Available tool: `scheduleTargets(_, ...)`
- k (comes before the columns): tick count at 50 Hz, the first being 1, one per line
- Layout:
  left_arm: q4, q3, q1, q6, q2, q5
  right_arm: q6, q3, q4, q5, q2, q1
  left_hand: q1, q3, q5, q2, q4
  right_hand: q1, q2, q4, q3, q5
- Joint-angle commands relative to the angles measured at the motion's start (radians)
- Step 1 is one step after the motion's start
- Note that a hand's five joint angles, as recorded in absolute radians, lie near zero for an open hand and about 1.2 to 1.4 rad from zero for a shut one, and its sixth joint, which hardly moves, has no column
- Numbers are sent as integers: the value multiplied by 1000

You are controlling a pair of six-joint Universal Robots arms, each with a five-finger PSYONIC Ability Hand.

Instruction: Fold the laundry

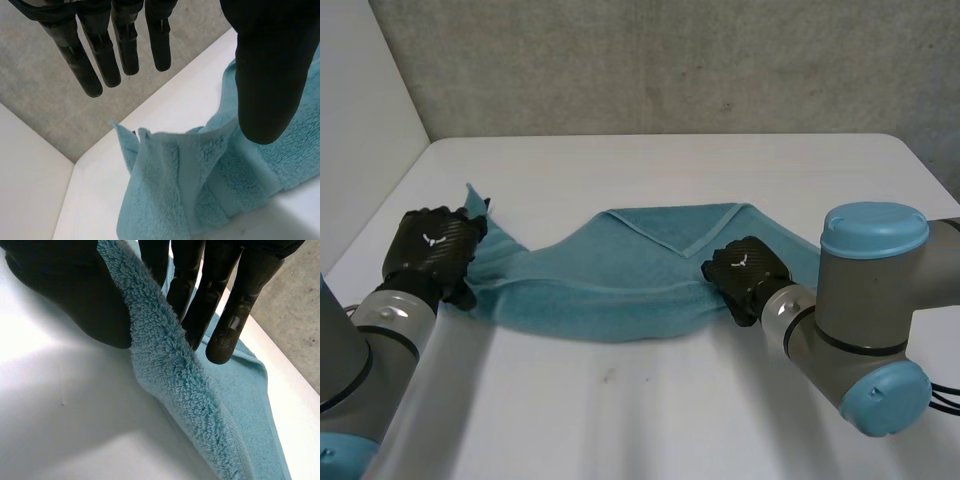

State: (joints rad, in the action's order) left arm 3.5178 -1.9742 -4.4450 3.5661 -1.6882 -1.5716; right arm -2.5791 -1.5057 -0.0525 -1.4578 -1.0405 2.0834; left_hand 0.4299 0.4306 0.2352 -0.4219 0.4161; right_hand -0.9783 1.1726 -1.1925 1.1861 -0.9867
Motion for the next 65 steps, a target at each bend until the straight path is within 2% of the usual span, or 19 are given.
scheduleTargets(1,4,-6,19,-1,-8,2,2,-1,-3,-1,5,4,106,106,126,-114,120,-418,224,-204,210,-235)
scheduleTargets(16,16,84,42,79,-215,-44,4,-25,-4,-3,5,0,294,294,314,-302,308,-418,224,-204,210,-235)
scheduleTargets(20,35,110,33,82,-257,-59,5,-28,-4,-3,5,-2,540,539,560,-548,554,-418,224,-204,210,-235)
scheduleTargets(21,55,113,27,80,-263,-57,5,-28,-4,-1,5,-3,849,848,869,-857,863,-418,224,-204,210,-235)
scheduleTargets(22,62,112,27,80,-263,-57,5,-28,-4,-1,5,-3,965,965,985,-973,979,-418,224,-204,210,-235)
scheduleTargets(28,86,100,30,80,-249,-59,1,-22,0,0,8,-8,966,966,987,-974,980,-418,224,-204,210,-235)
scheduleTargets(29,84,94,33,80,-240,-61,-1,-22,2,-1,8,-8,966,966,987,-974,980,-343,149,-129,136,-161)
scheduleTargets(31,82,87,39,80,-217,-61,-10,-22,2,-3,8,-8,966,966,987,-974,980,19,-214,234,-227,202)
scheduleTargets(32,81,83,41,80,-200,-62,-35,-21,2,-4,5,-8,966,966,987,-974,980,344,-538,558,-552,527)
scheduleTargets(34,78,69,44,77,-137,-64,-78,-12,8,-7,0,-13,966,966,987,-974,980,546,-740,760,-754,729)
scheduleTargets(36,72,63,46,66,-67,-62,-162,2,13,-9,-16,-37,966,966,987,-974,980,635,-829,849,-842,817)
scheduleTargets(40,34,69,61,57,56,-59,-285,18,26,5,-52,-118,966,966,987,-974,980,641,-835,855,-849,824)
scheduleTargets(44,-20,98,76,14,160,-57,-390,30,97,114,-66,-199,966,966,987,-974,980,617,-812,832,-825,800)
scheduleTargets(46,-42,118,78,-7,191,-57,-400,31,112,135,-66,-206,966,966,987,-974,980,617,-812,832,-825,800)
scheduleTargets(49,-95,156,85,-52,237,-56,-420,33,196,250,-64,-236,966,966,987,-974,980,611,-806,826,-819,794)
scheduleTargets(52,-150,196,99,-87,260,-54,-424,30,235,307,-64,-259,966,966,987,-974,980,611,-806,826,-819,794)
scheduleTargets(60,-194,241,125,-127,294,-56,-426,38,217,333,-41,-264,966,966,987,-974,980,611,-806,826,-819,794)
scheduleTargets(63,-195,256,127,-128,315,-56,-423,55,200,333,-3,-260,966,966,987,-974,980,564,-759,779,-772,747)
scheduleTargets(65,-195,258,125,-128,326,-56,-420,87,165,324,51,-260,966,966,987,-974,980,413,-607,627,-620,596)
